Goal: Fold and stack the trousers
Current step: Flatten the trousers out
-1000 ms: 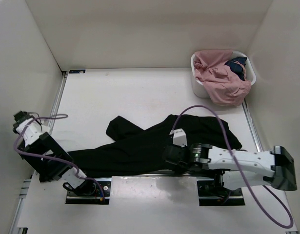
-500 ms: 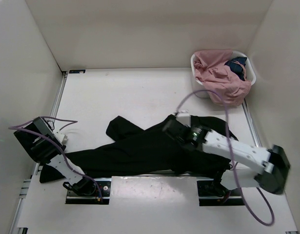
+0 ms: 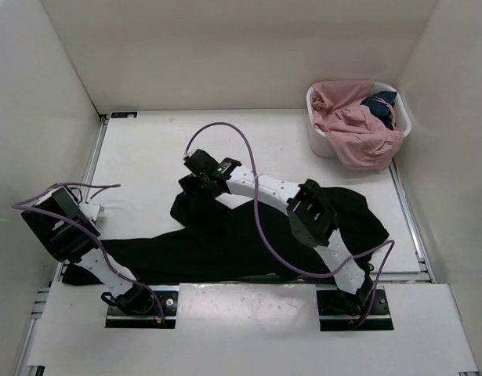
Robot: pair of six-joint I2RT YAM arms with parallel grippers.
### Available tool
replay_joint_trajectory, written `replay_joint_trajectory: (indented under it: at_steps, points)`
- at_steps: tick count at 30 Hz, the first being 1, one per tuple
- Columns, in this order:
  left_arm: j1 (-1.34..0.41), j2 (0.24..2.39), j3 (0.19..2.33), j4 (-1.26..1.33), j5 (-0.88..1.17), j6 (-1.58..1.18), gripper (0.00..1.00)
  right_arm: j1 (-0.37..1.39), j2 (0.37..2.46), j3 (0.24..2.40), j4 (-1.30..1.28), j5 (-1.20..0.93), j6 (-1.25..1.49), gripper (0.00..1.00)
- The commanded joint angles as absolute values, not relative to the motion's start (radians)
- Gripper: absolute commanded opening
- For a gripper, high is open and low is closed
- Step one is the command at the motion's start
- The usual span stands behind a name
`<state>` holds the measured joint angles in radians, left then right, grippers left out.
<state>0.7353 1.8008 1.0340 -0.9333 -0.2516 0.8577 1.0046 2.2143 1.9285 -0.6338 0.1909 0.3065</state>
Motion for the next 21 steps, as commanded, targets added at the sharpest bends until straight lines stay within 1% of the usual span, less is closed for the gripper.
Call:
replay_joint_trajectory:
  at_steps: [1, 4, 6, 7, 8, 9, 10, 11, 12, 17, 19, 21]
  points:
    - [0.716, 1.733, 1.095, -0.894, -0.107, 0.833, 0.14, 1.002, 2.291, 2.045, -0.646, 0.118, 0.258, 0.98]
    - [0.707, 1.733, 1.106, -0.894, -0.107, 0.824, 0.14, 1.002, 2.435, 2.17, -0.685, 0.088, 0.258, 0.98]
    - [0.707, 1.733, 1.126, -0.905, -0.107, 0.824, 0.14, 1.002, 2.477, 2.222, -0.698, 0.078, 0.268, 0.96]
    - [0.698, 1.733, 1.135, -0.905, -0.107, 0.824, 0.14, 1.002, 2.499, 2.223, -0.698, 0.078, 0.279, 0.93]
    - [0.698, 1.733, 1.135, -0.905, -0.107, 0.824, 0.14, 1.002, 2.499, 2.223, -0.698, 0.089, 0.279, 0.76]
    - [0.698, 1.733, 1.162, -0.905, -0.095, 0.815, 0.14, 1.002, 2.499, 2.223, -0.698, 0.1, 0.288, 0.63]
    - [0.686, 1.733, 1.176, -0.905, -0.095, 0.815, 0.14, 0.99, 2.499, 2.223, -0.687, 0.1, 0.299, 0.46]
    - [0.686, 1.733, 1.19, -0.905, -0.084, 0.804, 0.14, 0.989, 2.499, 2.223, -0.675, 0.1, 0.299, 0.11]
    - [0.677, 1.733, 1.206, -0.905, -0.084, 0.795, 0.14, 0.964, 2.49, 2.223, -0.675, 0.112, 0.314, 0.01]
    - [0.626, 1.744, 1.318, -0.905, -0.048, 0.755, 0.14, 0.891, 2.373, 2.256, -0.511, 0.248, 0.37, 0.0]
    - [0.598, 1.779, 1.327, -0.905, -0.081, 0.744, 0.14, 0.881, 2.332, 2.275, -0.398, 0.239, 0.399, 0.0]
    - [0.58, 1.799, 1.316, -0.905, -0.121, 0.733, 0.14, 0.881, 2.345, 2.343, -0.379, 0.206, 0.408, 0.01]
